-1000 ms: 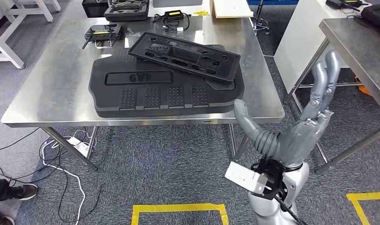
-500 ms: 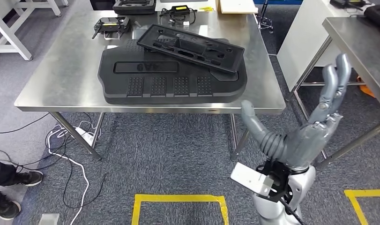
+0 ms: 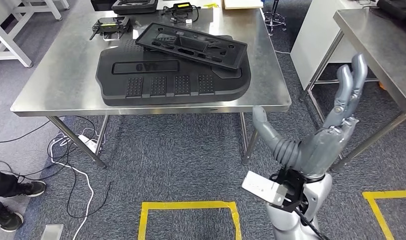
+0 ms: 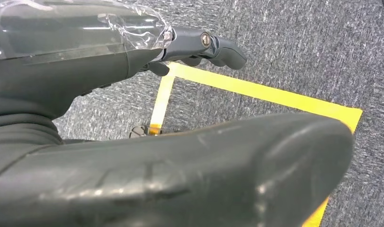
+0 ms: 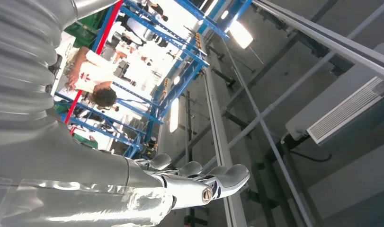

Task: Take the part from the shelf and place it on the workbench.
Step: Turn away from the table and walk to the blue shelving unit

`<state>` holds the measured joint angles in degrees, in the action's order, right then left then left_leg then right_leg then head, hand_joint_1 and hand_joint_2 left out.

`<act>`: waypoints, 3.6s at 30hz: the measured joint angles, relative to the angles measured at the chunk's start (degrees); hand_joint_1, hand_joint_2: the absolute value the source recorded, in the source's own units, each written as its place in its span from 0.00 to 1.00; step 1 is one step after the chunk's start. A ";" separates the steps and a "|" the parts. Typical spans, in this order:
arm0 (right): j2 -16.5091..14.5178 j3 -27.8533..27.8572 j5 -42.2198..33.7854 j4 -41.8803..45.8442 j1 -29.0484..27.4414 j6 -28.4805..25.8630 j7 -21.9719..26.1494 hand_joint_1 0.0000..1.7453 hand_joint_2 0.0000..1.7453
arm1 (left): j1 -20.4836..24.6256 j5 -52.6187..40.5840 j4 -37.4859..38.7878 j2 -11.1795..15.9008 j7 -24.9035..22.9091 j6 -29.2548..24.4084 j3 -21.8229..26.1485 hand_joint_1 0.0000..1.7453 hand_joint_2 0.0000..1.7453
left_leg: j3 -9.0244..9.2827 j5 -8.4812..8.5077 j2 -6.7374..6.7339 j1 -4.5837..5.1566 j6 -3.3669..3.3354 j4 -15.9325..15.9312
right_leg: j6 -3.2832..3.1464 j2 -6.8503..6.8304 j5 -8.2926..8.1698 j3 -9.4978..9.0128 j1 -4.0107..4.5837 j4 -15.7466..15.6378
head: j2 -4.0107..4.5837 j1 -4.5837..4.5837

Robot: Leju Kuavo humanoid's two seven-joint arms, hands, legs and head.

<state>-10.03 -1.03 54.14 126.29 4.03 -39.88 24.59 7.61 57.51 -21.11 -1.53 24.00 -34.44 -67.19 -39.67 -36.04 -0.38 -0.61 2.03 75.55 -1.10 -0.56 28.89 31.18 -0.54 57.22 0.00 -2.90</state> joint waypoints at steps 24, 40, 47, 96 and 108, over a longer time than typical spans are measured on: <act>0.09 0.00 1.78 0.09 0.31 -0.01 -2.43 0.00 1.00 | 0.20 0.61 0.00 0.01 0.11 0.38 -0.09 0.00 0.00 | 3.55 4.13 0.01 0.17 -0.73 -10.82 | 0.45 0.27 0.12 -0.21 -0.24 0.34 | 0.00 -1.20; 0.11 0.00 1.87 0.15 0.29 -0.01 -2.58 0.00 1.00 | 0.09 0.94 -0.02 -0.02 0.27 0.20 -0.12 0.00 0.00 | 7.65 7.58 -0.36 0.11 -3.65 -17.42 | 2.92 0.42 5.17 6.00 -0.07 10.63 | 0.00 -1.50; 0.11 0.00 1.74 0.16 0.26 -0.01 -2.48 0.00 1.00 | 0.06 0.99 -0.02 -0.02 0.27 0.11 -0.33 0.00 0.00 | 5.07 9.08 -0.38 0.37 -3.16 -16.41 | 2.51 0.45 3.04 -0.86 -0.01 3.83 | 0.00 -1.92; -0.21 0.21 -5.48 0.48 0.34 0.01 2.47 0.00 0.00 | 0.27 2.38 -0.02 0.00 0.70 -0.08 -1.49 0.00 0.00 | 10.27 5.13 0.09 0.17 -1.53 -16.92 | 1.63 -0.02 -2.48 3.66 0.19 2.20 | 0.00 -0.11; -0.24 1.18 -5.99 0.28 0.31 -0.01 2.76 0.00 0.00 | 0.37 2.46 -0.02 0.00 0.70 -0.01 -1.93 0.00 0.00 | 6.69 8.20 -0.38 0.29 -3.38 -16.80 | 2.74 0.26 2.04 0.71 -0.11 5.22 | 0.00 -1.22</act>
<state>-10.27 0.15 48.15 126.57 4.35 -39.89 27.36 7.98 59.98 -21.14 -1.53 24.70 -34.45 -69.12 -32.98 -27.84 -0.76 -0.32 -1.36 58.75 1.64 -0.29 30.93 31.88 -0.66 62.45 0.00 -4.13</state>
